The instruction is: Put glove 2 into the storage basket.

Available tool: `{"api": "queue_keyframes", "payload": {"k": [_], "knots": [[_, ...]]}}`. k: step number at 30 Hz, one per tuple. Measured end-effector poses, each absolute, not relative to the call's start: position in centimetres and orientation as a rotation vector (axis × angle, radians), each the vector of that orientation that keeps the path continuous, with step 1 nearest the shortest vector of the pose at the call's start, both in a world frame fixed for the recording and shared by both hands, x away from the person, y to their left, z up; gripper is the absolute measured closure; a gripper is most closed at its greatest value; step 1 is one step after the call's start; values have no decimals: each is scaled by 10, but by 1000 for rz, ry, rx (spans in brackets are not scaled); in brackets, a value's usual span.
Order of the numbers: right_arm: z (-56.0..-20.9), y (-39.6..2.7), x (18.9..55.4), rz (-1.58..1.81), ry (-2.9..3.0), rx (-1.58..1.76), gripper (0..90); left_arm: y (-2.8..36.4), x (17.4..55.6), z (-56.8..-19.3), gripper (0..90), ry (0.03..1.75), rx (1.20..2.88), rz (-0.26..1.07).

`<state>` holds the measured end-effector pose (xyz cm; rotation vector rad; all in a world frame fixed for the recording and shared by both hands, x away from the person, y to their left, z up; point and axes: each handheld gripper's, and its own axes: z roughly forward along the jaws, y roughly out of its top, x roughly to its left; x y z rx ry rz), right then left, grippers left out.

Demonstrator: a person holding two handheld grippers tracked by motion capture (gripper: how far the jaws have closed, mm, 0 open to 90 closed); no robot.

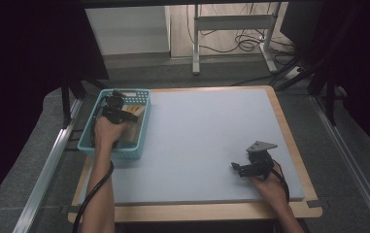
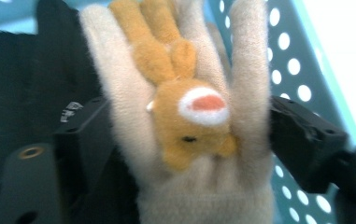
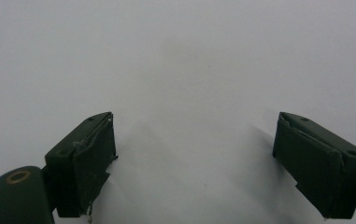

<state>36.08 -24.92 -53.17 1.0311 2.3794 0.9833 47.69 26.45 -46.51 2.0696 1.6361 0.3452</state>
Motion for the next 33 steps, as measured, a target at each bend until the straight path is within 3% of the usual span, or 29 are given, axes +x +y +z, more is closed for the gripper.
{"api": "queue_keyframes", "payload": {"k": [4, 7, 10, 13, 18, 21, 28, 33], "knots": [[-532, -249, 361, 984, 2380, 1032, 129, 272, 474, -467, 284, 1563, 2031, 257], [-532, -249, 361, 984, 2380, 1032, 129, 270, 474, -468, 198, 1565, 2022, 249], [-532, -249, 361, 984, 2380, 1031, 129, 271, 475, -465, 179, 1571, 2015, 283], [-532, -249, 361, 984, 2380, 1032, 129, 278, 473, -460, 252, 1605, 1977, 333], [-532, -249, 361, 983, 2380, 1032, 129, 291, 468, -457, 536, 1698, 1964, 443], [-532, -249, 361, 983, 2380, 1032, 129, 288, 471, -466, 634, 1737, 2035, 423], [-532, -249, 361, 983, 2380, 1032, 129, 278, 477, -479, 683, 1696, 2020, 305], [-532, -249, 361, 983, 2380, 1031, 129, 266, 482, -479, 675, 1678, 2054, 307]]}}
